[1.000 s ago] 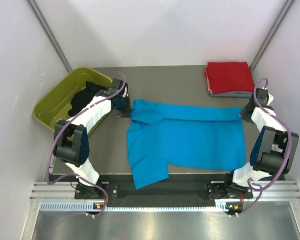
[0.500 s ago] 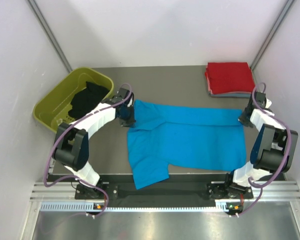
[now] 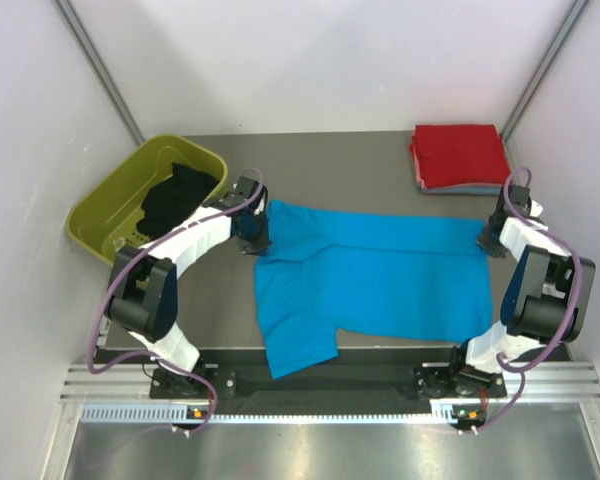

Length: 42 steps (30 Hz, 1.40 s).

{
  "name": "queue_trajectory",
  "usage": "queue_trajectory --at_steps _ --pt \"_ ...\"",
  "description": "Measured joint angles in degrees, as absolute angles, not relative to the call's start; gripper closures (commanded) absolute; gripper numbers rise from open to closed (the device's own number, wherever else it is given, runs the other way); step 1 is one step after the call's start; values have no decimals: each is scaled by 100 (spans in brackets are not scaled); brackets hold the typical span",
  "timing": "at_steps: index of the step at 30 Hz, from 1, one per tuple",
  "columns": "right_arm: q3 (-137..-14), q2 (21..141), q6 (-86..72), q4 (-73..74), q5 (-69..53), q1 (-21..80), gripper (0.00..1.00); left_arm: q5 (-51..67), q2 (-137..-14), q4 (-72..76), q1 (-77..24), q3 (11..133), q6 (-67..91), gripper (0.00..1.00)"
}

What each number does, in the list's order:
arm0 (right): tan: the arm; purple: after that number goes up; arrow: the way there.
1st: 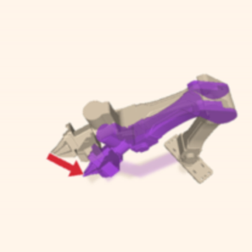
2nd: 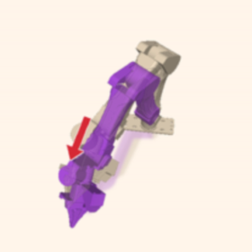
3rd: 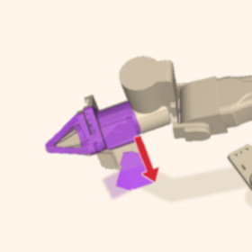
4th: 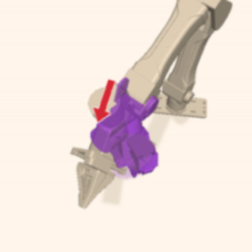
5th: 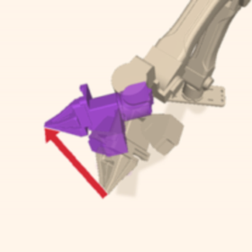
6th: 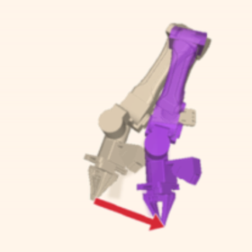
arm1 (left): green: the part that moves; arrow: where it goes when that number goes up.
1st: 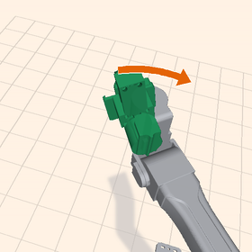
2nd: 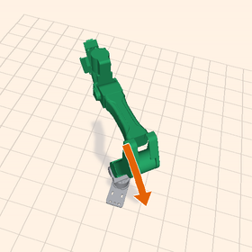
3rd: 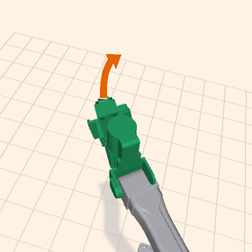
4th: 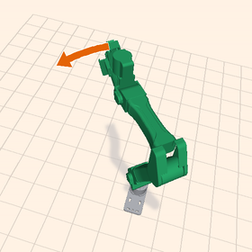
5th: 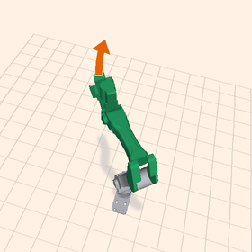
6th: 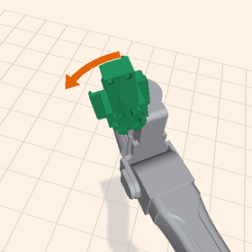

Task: Fold and stack the t-shirts
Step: Fold the tshirt

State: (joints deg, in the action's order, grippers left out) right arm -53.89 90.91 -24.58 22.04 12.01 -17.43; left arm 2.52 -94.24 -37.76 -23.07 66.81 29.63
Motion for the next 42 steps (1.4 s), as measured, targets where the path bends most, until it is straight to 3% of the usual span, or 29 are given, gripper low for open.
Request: queue_trajectory --at_steps 5,11,16,22,32,42 --pt "-5393 8860 -2482 2491 1105 -1741 67 443 -9421 -3870 -2342 6735 2941 62" --pt "-5443 8130 -2714 2510 788 -1111 58 419 -9507 -4176 -2244 7983 2615 58" --pt "-5391 7999 -3208 2012 419 582 53 425 -10053 -4165 -1798 9190 2473 74" --pt "-5417 8372 -4246 1291 331 2845 49 296 -10704 -4145 -1415 9146 2445 100" --pt "-6130 10182 -6462 257 460 4683 48 152 -11019 -3673 -1476 8805 2475 100" --pt "-6158 10353 -7977 -132 808 5179 49 215 -11373 -3203 -1476 8733 2475 100"
